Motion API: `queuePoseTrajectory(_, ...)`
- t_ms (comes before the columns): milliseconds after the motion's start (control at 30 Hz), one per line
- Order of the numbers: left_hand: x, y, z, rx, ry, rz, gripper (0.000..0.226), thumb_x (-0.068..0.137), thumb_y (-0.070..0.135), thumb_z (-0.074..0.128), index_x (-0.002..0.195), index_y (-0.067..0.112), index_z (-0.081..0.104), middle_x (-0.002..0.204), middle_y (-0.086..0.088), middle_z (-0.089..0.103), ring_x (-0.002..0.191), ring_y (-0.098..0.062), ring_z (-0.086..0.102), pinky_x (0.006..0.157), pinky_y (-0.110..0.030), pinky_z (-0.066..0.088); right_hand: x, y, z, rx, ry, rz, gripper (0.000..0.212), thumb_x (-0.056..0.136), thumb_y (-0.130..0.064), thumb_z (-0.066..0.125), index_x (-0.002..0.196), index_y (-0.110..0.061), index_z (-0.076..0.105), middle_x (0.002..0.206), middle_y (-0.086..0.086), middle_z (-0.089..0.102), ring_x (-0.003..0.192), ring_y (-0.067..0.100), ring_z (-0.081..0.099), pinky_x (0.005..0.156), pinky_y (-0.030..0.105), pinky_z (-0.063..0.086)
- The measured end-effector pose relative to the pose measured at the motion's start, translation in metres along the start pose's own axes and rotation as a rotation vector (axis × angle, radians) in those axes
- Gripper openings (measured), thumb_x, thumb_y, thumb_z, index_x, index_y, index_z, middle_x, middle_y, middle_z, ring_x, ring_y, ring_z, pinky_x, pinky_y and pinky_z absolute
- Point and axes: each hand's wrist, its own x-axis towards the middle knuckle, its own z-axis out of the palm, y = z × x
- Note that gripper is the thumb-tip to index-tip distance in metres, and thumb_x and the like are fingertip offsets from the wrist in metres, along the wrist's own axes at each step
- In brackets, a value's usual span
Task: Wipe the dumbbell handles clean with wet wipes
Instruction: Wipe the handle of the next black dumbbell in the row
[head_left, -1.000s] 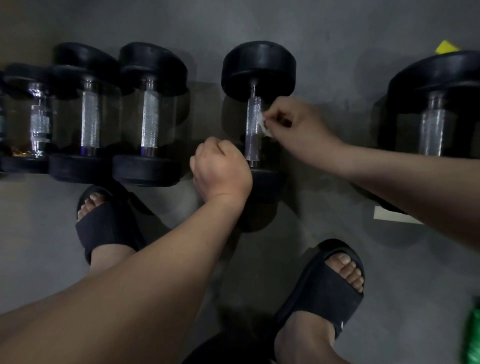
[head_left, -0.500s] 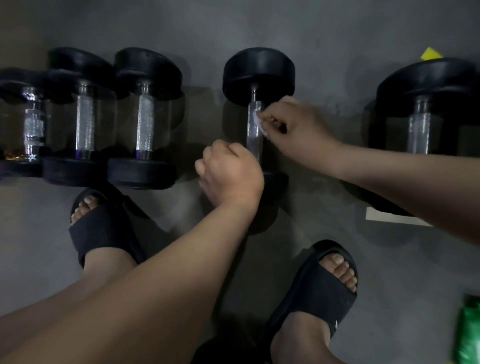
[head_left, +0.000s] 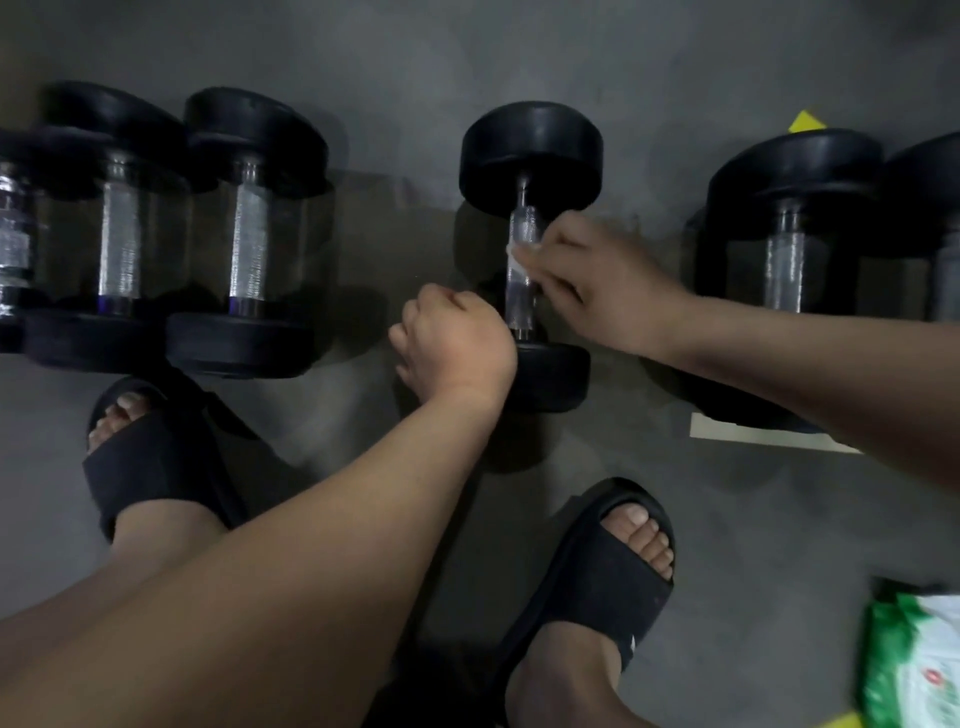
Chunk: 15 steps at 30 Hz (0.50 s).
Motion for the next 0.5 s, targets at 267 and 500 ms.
queuePoseTrajectory(267, -0.014, 0.005, 0.011, -0.048, 0.025, 0.069, 0.028, 0.099, 0.025, 0.036, 0.105, 0.016, 0.062, 0.124, -0.006, 0.059, 0.119, -0.031, 0.045, 0.097, -0.042, 0.037, 0.021, 0.01, -0.006, -0.259, -0.068, 0.187, 0.037, 0.104, -0.025, 0.044, 0.141, -0.022, 0.049, 0.111, 0.014, 0.052, 0.082, 0.033, 0.055, 0.064, 0.036, 0.039)
queuePoseTrajectory(500, -0.006, 0.0, 0.005, -0.076, 0.033, 0.072, 0.028, 0.099, 0.025, 0.036, 0.103, 0.015, 0.063, 0.121, -0.005, 0.06, 0.118, -0.029, 0.046, 0.099, -0.041, 0.038, 0.007, 0.015, -0.013, -0.343, -0.246, 0.054, 0.05, 0.102, -0.028, 0.035, 0.152, -0.023, 0.041, 0.11, 0.011, 0.049, 0.085, 0.027, 0.05, 0.067, 0.033, 0.034)
